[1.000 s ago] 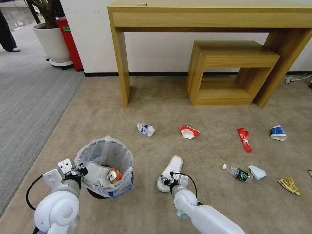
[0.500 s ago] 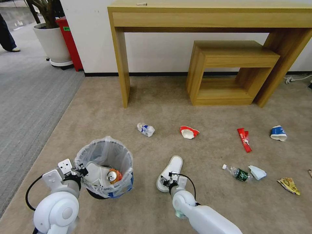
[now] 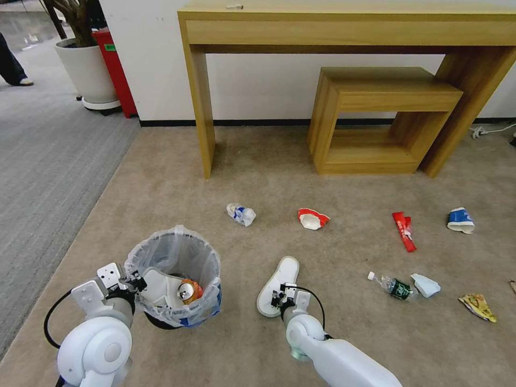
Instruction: Pick up the trash bin and place the garbage on the floor into it.
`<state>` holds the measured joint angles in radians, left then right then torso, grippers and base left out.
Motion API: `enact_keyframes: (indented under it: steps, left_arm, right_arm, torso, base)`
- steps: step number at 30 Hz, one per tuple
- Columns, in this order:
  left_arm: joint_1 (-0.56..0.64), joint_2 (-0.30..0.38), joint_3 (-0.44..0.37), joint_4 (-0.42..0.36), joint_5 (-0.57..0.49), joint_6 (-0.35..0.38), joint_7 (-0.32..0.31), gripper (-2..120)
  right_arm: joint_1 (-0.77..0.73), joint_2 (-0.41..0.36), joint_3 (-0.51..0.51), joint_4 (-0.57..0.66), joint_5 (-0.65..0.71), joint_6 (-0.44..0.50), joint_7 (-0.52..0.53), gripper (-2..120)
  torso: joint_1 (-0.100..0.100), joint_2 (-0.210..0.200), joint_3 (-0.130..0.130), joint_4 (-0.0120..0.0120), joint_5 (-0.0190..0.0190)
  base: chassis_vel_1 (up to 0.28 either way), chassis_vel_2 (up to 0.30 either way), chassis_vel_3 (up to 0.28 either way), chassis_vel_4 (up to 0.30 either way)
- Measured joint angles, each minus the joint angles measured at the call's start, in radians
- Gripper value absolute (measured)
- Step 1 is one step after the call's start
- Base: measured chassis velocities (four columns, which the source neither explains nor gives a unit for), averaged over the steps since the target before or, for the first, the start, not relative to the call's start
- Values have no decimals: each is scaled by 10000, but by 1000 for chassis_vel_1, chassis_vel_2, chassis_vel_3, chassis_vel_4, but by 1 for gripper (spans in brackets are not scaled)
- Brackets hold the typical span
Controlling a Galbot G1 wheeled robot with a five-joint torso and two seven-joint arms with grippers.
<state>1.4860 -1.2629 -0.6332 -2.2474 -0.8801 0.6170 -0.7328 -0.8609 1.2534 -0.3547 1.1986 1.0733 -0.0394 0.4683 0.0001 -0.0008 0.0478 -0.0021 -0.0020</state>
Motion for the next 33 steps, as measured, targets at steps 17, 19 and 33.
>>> enact_keyframes:
  steps: [17, 19, 33]
  left_arm:
    - [-21, 5, 30, 115, -3, -14, 18, 1]
    - [-27, 16, 30, 153, -1, -14, 20, 1]
    - [-129, 60, 147, 477, 79, -24, 104, 1]
  right_arm:
    - [-301, -331, 15, 396, -237, 182, -354, 0]
    - [-352, -467, 16, 554, -253, 212, -417, 0]
    - [-1071, -2277, 846, 2368, -615, 938, -767, 0]
  torso:
    - [0, 0, 0, 1, 1]
    - [0, 0, 0, 1, 1]
    - [0, 0, 0, 0, 1]
  base:
    - [0, 0, 0, 0]
    - [0, 0, 0, 0]
    - [0, 0, 0, 0]
